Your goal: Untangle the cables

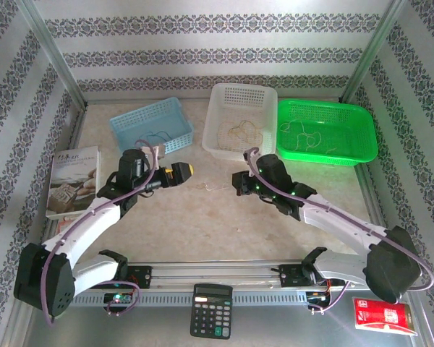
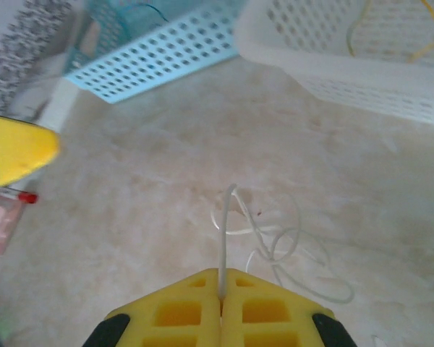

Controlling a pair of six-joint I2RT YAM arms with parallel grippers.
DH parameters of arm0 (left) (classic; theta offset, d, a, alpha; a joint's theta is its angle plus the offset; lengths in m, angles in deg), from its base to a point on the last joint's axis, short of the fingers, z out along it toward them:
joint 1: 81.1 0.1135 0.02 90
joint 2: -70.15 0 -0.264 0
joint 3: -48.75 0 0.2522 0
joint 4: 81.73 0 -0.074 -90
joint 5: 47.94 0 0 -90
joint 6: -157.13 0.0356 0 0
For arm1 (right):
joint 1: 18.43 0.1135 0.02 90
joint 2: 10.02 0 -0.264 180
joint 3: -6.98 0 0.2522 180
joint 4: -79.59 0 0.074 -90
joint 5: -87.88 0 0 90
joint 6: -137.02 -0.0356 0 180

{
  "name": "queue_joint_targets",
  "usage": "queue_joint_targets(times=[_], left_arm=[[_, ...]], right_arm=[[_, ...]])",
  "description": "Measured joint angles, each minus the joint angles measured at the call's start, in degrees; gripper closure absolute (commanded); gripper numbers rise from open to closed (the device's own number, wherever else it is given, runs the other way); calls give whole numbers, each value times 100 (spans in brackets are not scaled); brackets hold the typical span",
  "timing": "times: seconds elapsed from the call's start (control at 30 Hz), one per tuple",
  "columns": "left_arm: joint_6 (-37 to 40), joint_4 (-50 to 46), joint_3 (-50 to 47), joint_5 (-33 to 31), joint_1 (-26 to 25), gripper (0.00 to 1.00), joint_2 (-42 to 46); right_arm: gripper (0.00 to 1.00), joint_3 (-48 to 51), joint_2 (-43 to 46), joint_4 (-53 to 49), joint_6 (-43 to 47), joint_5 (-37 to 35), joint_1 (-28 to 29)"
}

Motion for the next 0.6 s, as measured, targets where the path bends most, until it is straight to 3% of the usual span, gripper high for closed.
queue_joint_targets(times=[0.6], left_arm=[[433,970,160,101,-804,7,-850]], right_arm=[[100,-551,748,-313,101,564,87]])
